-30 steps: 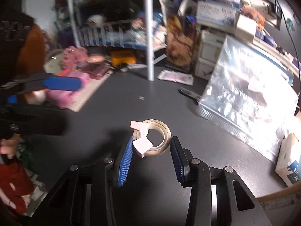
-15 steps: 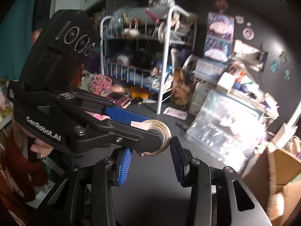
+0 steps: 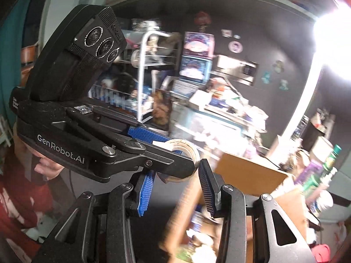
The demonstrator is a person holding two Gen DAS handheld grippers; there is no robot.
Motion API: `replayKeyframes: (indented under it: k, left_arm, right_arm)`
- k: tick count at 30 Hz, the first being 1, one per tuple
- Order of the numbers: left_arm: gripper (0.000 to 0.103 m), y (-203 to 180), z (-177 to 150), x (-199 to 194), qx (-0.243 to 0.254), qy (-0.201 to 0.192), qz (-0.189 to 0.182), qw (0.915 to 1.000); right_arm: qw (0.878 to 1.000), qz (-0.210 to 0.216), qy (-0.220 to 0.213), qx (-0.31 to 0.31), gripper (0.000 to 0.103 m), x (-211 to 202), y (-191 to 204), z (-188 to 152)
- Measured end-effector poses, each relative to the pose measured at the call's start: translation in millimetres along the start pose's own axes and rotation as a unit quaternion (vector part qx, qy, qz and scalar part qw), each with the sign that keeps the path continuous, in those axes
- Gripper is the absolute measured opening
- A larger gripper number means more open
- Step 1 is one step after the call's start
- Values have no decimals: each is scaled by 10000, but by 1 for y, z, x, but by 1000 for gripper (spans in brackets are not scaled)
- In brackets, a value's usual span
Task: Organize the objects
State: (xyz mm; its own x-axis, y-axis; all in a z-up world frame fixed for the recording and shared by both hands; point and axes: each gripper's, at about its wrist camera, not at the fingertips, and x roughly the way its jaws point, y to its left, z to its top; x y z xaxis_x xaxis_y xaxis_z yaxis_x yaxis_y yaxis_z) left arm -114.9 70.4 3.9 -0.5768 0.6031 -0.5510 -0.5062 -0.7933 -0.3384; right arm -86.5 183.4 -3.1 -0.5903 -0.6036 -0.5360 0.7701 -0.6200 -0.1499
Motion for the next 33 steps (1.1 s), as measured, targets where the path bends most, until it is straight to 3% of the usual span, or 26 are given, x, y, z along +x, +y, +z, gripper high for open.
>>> replayKeyframes:
  k: [5, 13, 14, 15, 19, 24, 26, 27, 33]
  left_arm:
    - [33, -11, 18, 41, 64, 365, -79, 9993]
    - [33, -4, 30, 78, -7, 984, 21, 9951]
    - [35, -4, 30, 80, 3, 1030, 38, 9947]
    - [42, -4, 30, 81, 26, 1072, 31, 9942]
    - [88, -12, 33, 70, 225, 812, 105, 9964]
    - [89, -19, 32, 49, 291, 547, 158, 9980]
    - [93, -22, 30, 38, 299, 380, 312, 9983]
    - [101, -23, 28, 31, 286, 251, 409, 9984]
    - [103, -26, 16, -10, 128, -486, 991, 9938]
  right_arm:
    - [9994, -92, 260, 204, 36, -7, -36, -11]
    - [9957, 120, 814, 429, 36, 7, -70, -19]
    - [9949, 161, 891, 448, 36, 10, -72, -19]
    - [9941, 195, 956, 476, 37, 13, -74, -19]
    - [9942, 121, 984, 415, 49, 14, -75, -17]
    - [9950, 83, 913, 383, 50, 9, -74, -13]
    - [9954, 59, 884, 353, 54, 7, -72, -12]
    - [9957, 53, 861, 343, 56, 5, -71, -12]
    - [9968, -5, 730, 321, 56, -3, -67, -12]
